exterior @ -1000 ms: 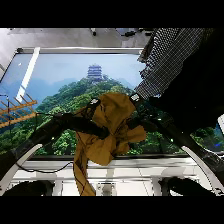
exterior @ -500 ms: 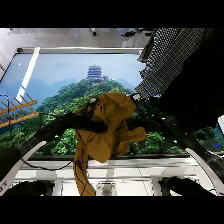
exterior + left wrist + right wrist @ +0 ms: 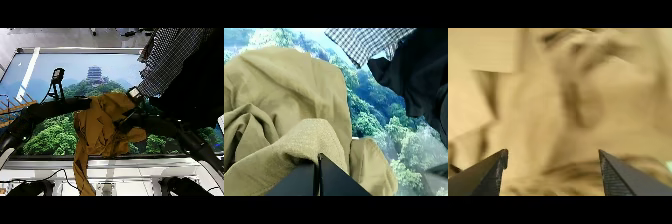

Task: Fold the clothes and pants, and hang the long-sleeved shirts on hangers.

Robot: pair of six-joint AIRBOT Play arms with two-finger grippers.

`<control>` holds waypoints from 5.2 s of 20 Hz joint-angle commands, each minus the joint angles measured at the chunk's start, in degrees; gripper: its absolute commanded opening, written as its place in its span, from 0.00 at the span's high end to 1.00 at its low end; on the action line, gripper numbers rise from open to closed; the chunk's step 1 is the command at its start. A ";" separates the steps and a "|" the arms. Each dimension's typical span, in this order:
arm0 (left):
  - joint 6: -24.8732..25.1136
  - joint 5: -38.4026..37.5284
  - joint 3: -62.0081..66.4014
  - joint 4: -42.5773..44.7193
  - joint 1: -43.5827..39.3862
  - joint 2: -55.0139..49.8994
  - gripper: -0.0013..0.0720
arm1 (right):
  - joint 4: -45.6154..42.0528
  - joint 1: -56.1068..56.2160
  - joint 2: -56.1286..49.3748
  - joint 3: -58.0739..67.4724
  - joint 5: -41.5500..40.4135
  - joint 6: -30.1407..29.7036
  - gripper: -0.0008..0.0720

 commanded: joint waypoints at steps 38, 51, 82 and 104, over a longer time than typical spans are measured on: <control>-0.70 -0.22 0.00 -1.88 -4.39 -7.02 0.94 | -1.55 13.55 -8.90 1.38 14.88 22.56 0.38; -2.60 -1.86 0.02 -1.88 -7.74 -7.10 0.94 | -2.60 7.69 -22.01 1.42 30.34 48.02 0.59; 22.12 22.12 -8.79 -6.62 21.79 -16.33 0.05 | 7.28 -6.91 -33.40 20.52 -5.66 8.70 0.34; 18.23 17.51 8.52 -6.75 26.64 2.97 0.94 | 8.37 -15.91 -23.23 48.41 -19.15 5.51 0.94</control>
